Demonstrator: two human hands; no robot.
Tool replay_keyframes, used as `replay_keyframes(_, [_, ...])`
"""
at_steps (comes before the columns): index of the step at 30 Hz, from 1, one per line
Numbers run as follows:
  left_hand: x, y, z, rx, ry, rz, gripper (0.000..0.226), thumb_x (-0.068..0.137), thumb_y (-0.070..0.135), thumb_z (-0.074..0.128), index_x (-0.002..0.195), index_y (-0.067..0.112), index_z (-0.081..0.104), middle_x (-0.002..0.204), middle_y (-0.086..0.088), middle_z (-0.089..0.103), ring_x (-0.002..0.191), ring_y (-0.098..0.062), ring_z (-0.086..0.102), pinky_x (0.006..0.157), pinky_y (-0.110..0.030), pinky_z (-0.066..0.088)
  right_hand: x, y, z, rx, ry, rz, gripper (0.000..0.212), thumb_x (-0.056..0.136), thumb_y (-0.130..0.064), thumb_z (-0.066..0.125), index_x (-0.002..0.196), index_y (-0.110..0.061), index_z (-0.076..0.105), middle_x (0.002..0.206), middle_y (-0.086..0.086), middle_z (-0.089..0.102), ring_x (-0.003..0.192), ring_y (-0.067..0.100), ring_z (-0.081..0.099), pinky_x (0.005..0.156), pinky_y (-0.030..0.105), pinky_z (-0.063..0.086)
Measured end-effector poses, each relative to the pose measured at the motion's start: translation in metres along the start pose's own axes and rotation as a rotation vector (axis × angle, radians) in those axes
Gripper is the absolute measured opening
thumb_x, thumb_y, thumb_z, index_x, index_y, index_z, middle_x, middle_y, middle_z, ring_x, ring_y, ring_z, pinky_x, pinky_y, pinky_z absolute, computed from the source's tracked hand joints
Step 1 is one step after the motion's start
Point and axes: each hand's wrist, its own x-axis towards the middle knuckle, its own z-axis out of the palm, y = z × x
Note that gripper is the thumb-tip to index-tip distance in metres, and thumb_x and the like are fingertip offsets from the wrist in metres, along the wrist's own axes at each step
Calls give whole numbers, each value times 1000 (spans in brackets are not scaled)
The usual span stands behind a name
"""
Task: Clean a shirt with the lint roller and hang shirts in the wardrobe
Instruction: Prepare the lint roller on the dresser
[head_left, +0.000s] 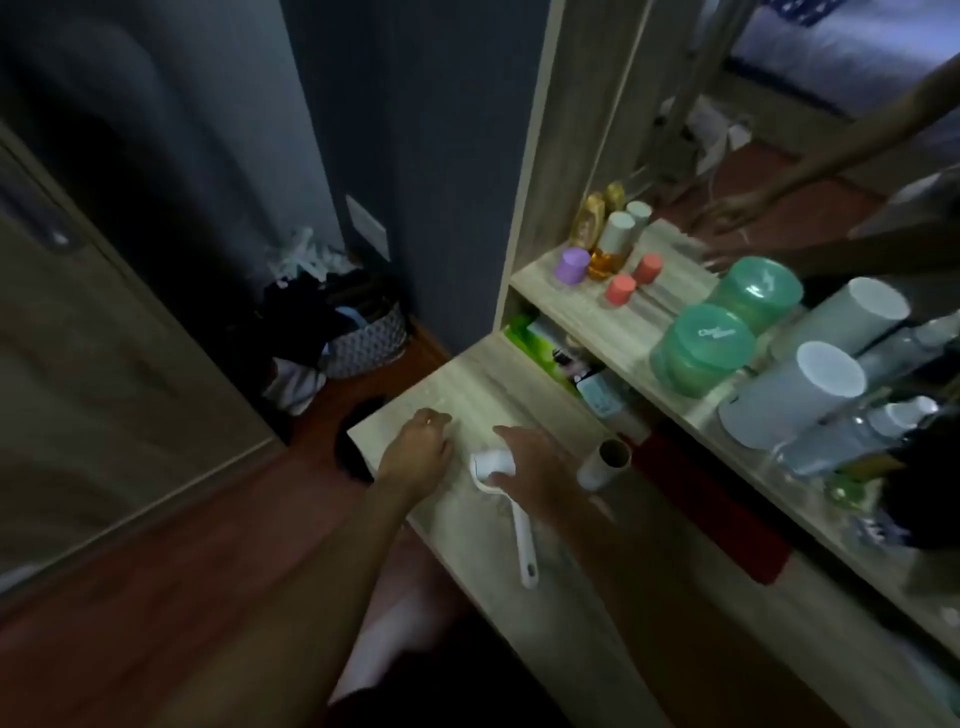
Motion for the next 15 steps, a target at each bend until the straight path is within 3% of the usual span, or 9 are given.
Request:
replay_keyframes(3, [4,8,7,-75,-36,-30,40,93,16,48,130,4,51,130,-18,51,111,-34,56,93,-40,46,8,9,14,17,24,-45,58,74,-36,51,122,-5,62,120,19,64,109,37,62,94,53,48])
replay_keyframes(7, [6,11,20,-147,-96,-71,37,92,19,50,125,3,58,120,-20,61,107,-32,60,90,-36,48,17,10,14,-6,-59,-14,51,83,-30,63,131,-13,56,138,10,52,130,28,44,109,45,32])
replay_keyframes(11, [7,15,24,-275,-90,-134,33,93,19,50,120,5,63,117,-17,65,105,-30,61,88,-31,47,21,12,12,65,-94,-15,52,84,-33,64,131,-14,55,130,6,57,122,24,49,104,34,31])
replay_keyframes(15, [9,15,20,-432,-83,-182,32,89,17,58,118,6,66,115,-14,69,106,-26,63,93,-31,49,21,12,9,129,-103,5,62,78,-46,51,133,-17,51,130,4,55,118,22,49,101,37,37])
